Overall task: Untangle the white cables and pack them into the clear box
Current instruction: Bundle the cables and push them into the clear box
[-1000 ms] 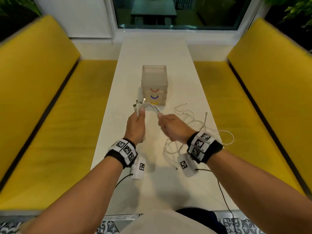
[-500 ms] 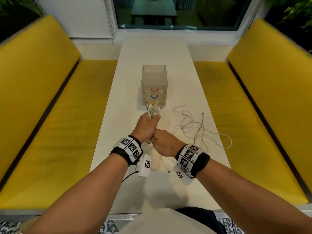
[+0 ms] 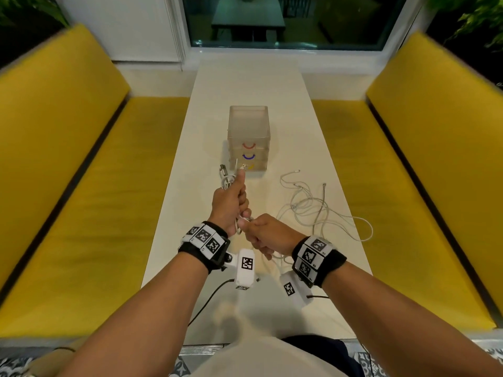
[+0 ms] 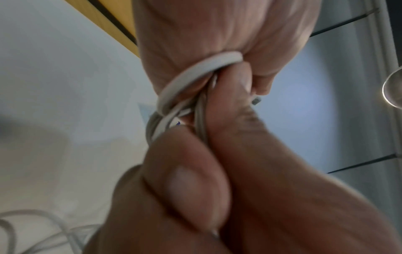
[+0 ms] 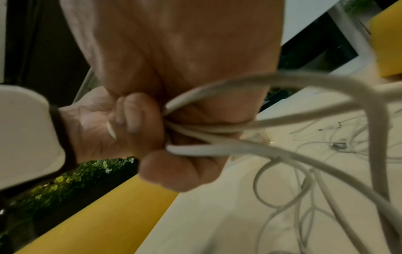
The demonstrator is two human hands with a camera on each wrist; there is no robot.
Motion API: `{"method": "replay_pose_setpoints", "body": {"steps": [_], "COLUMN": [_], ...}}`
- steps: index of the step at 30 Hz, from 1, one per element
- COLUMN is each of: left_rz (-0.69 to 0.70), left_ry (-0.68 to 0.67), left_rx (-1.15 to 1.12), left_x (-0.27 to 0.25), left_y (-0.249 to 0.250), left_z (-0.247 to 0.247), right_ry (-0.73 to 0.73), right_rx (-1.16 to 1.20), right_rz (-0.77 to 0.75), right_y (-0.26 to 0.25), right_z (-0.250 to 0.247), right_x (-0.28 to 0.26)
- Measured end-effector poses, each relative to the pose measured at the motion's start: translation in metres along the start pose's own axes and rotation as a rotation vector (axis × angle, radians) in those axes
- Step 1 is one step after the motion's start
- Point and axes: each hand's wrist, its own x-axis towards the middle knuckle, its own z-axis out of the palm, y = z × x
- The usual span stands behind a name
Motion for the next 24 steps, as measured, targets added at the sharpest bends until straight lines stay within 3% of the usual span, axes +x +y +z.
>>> {"method": "replay_pose_setpoints", "body": {"steps": [8, 10, 13, 18, 21, 24], "left_rz": [0.077, 0.076, 0.110, 0.171, 0.259, 0.340], "left_ry": [0.101, 0.120, 0.157, 0.228, 0.240, 0.174], "left_rx": [0.150, 0.101, 0.004, 0.045, 0.369, 0.723], "left_x": [0.005, 0.007, 0.015, 0.021, 0.023, 0.018], "left_y": [-0.002, 0.002, 0.009, 0.016, 0.015, 0.010], "left_z": [-0.007, -0.011, -0.020, -0.031, -0.034, -0.027], "right_ry": [-0.170, -0.192, -0.192, -0.124, -0.079, -0.139], "right_rx": [-0.039, -0.081, -0.163, -0.183, -0.265, -0.387], "right_rz": [0.124, 0.166, 0.201, 0.180, 0.169, 0.123], "right_y": [-0.003, -0.001, 0.005, 0.002, -0.012, -0.040], "right_z": [-0.013, -0.017, -0.024, -0.041, -0.049, -0.048], "right_x": [-0.007, -0.010, -0.015, -0.013, -0.011, -0.008]}}
